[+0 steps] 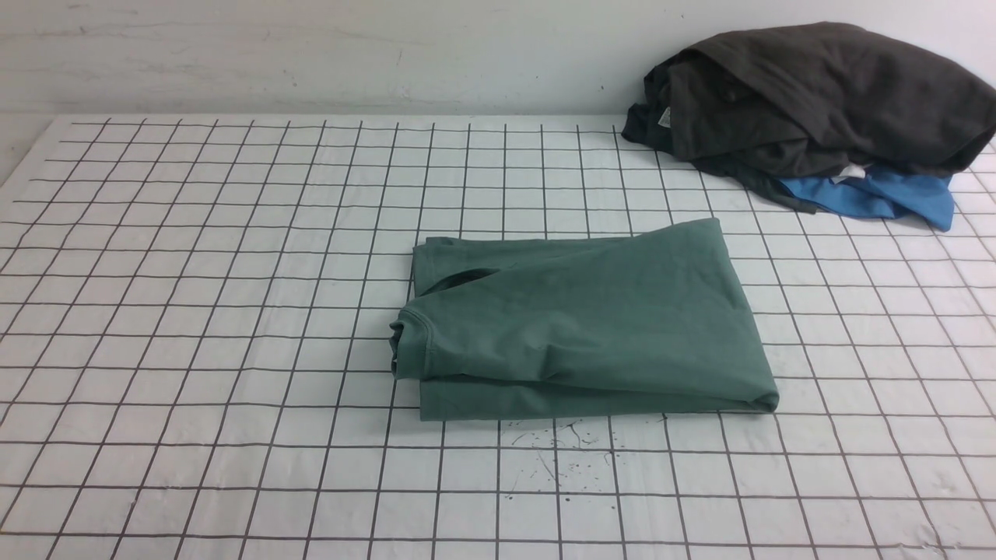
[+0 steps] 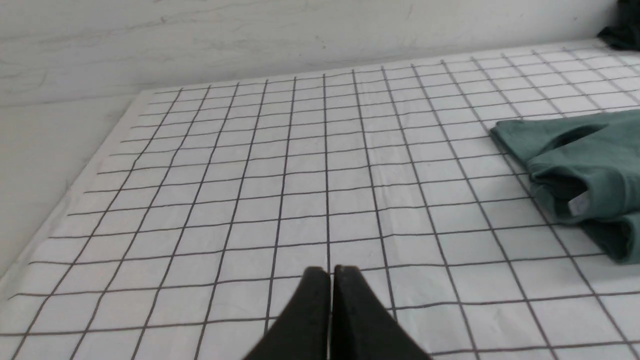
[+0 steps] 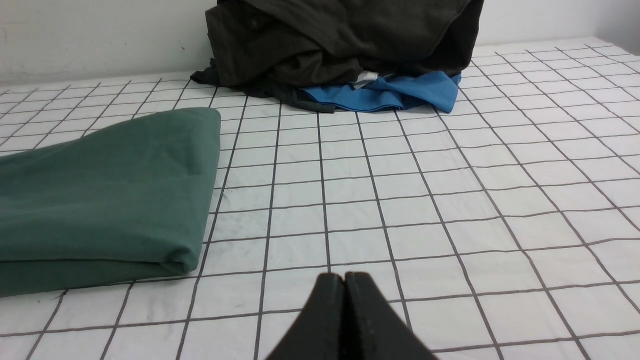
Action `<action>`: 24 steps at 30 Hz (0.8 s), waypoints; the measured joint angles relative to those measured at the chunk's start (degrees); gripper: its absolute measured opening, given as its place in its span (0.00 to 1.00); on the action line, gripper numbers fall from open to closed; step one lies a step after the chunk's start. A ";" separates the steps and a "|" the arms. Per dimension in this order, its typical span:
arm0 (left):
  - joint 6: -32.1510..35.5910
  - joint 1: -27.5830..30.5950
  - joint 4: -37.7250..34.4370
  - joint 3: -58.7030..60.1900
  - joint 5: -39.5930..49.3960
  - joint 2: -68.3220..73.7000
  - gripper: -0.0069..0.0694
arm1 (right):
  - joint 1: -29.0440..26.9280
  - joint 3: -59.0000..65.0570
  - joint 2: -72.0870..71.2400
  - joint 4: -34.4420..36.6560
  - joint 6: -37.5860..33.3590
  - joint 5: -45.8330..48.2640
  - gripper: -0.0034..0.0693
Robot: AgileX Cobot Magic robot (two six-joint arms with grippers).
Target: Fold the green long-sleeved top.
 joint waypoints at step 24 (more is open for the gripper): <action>1.36 3.08 -2.40 5.62 1.82 -2.75 0.08 | 0.00 0.00 0.00 0.00 0.00 0.07 0.03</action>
